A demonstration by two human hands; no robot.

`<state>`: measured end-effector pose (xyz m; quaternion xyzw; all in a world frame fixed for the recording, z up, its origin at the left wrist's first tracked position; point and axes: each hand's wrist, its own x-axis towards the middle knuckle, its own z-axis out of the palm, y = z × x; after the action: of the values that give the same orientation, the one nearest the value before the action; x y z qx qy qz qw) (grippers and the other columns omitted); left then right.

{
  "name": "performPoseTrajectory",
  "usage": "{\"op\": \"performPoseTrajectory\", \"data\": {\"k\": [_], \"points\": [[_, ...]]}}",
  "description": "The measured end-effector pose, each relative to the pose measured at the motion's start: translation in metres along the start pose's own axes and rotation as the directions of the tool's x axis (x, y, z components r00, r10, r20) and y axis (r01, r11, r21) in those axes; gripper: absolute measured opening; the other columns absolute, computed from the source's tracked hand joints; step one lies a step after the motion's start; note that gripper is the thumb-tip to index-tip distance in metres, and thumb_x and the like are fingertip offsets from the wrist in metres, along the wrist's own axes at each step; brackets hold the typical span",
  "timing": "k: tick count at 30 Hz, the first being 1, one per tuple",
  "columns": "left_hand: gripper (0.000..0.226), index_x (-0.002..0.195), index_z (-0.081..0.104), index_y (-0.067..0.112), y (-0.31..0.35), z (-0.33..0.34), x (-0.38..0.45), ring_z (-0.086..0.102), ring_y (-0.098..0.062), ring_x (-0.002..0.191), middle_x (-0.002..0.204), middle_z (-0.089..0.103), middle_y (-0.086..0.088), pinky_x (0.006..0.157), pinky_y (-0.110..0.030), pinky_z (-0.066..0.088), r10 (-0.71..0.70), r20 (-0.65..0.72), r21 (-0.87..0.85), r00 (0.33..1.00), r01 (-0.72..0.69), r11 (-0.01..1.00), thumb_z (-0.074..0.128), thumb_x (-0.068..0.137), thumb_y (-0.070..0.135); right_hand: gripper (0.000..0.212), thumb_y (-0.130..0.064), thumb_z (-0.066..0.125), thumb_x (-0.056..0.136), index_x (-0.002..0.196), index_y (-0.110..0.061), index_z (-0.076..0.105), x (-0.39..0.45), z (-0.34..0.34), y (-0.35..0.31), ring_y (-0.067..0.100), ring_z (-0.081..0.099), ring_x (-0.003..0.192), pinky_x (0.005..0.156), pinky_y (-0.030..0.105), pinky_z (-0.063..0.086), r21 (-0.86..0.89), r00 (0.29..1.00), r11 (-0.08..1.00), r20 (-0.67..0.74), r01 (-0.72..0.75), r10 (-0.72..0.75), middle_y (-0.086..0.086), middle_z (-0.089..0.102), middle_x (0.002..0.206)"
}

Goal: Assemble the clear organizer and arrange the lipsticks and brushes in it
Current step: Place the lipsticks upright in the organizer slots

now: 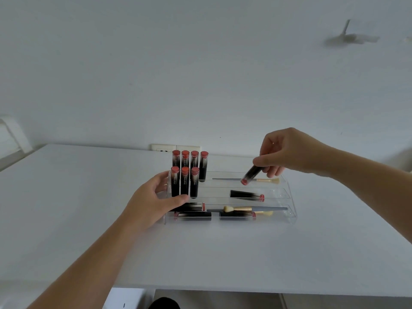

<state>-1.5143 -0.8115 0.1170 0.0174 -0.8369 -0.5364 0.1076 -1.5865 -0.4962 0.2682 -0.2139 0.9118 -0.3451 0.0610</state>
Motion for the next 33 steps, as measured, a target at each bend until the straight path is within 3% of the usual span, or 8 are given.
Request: {"op": "performPoseTrajectory", "data": {"k": [2,6,8,12,17,25,30,33], "points": [[0.071,0.116,0.055,0.057,0.0,0.0,0.0,0.053,0.025,0.109,0.111,0.063,0.044,0.091,-0.016,0.04,-0.009,-0.006,-0.002,1.0,0.009,1.0,0.081,0.051,0.067,0.028,-0.021,0.083,0.08,0.082,-0.005,0.06,0.001,0.007,0.0,0.031,0.077,0.073,0.058,0.029,0.059,0.231,0.996,0.969,0.031,-0.087,0.082,0.016,0.077,0.079],[0.069,0.114,0.054,0.059,0.0,0.0,0.0,0.05,0.03,0.105,0.105,0.06,0.051,0.09,-0.015,0.039,-0.013,-0.002,-0.002,1.0,0.013,1.0,0.081,0.051,0.067,0.035,-0.022,0.087,0.072,0.076,-0.011,0.054,0.002,0.025,0.007,0.029,0.075,0.072,0.06,0.031,0.059,0.503,0.967,0.829,0.191,-0.243,0.167,0.026,0.075,0.089],[0.067,0.113,0.054,0.06,0.0,0.0,0.0,0.051,0.029,0.106,0.105,0.06,0.051,0.09,-0.015,0.039,-0.012,0.003,-0.004,1.0,0.012,1.0,0.081,0.051,0.067,0.03,-0.021,0.087,0.07,0.077,-0.011,0.06,0.002,0.033,0.013,0.028,0.073,0.068,0.059,0.032,0.059,0.56,0.949,0.77,0.24,-0.307,0.204,0.025,0.074,0.088],[0.082,0.126,0.055,0.052,-0.001,0.0,0.0,0.055,0.017,0.115,0.117,0.065,0.036,0.098,-0.023,0.043,-0.017,0.004,0.002,1.0,0.017,1.0,0.081,0.05,0.068,0.012,-0.015,0.066,0.094,0.095,-0.003,0.064,0.004,0.045,0.02,0.025,0.066,0.059,0.056,0.032,0.057,0.635,0.923,0.67,0.28,-0.384,0.264,0.021,0.071,0.08],[0.066,0.11,0.053,0.062,0.0,-0.001,0.0,0.051,0.028,0.106,0.105,0.06,0.05,0.09,-0.016,0.041,-0.019,0.011,0.017,1.0,0.019,1.0,0.079,0.05,0.071,0.022,-0.02,0.064,0.096,0.103,0.0,0.069,0.005,0.049,0.021,0.023,0.07,0.064,0.057,0.031,0.058,0.692,0.919,0.611,0.352,-0.385,0.181,0.018,0.072,0.085],[0.068,0.115,0.053,0.06,-0.001,-0.001,0.001,0.053,0.025,0.108,0.109,0.062,0.046,0.09,-0.017,0.042,-0.008,0.013,0.01,1.0,0.008,1.0,0.081,0.053,0.067,0.027,-0.015,0.074,0.078,0.099,0.002,0.075,0.002,0.058,0.019,0.027,0.075,0.08,0.072,0.033,0.061,0.601,0.874,0.689,0.476,-0.406,0.1,0.022,0.073,0.095],[0.072,0.122,0.054,0.055,-0.003,0.0,0.002,0.053,0.022,0.112,0.114,0.064,0.04,0.095,-0.02,0.042,-0.014,0.002,0.015,1.0,0.014,1.0,0.084,0.057,0.062,0.031,-0.01,0.071,0.088,0.114,0.002,0.059,0.003,0.061,0.014,0.034,0.073,0.103,0.081,0.035,0.061,0.647,0.944,0.731,0.329,-0.219,-0.008,0.024,0.074,0.109],[0.062,0.118,0.053,0.058,-0.005,-0.001,0.003,0.052,0.027,0.107,0.107,0.061,0.048,0.092,-0.016,0.041,-0.015,0.009,0.033,1.0,0.014,0.999,0.088,0.067,0.052,0.037,-0.011,0.074,0.085,0.114,0.005,0.057,0.002,0.066,0.008,0.031,0.074,0.102,0.085,0.035,0.061,0.577,0.982,0.813,0.186,-0.079,-0.037,0.017,0.077,0.105]]}}
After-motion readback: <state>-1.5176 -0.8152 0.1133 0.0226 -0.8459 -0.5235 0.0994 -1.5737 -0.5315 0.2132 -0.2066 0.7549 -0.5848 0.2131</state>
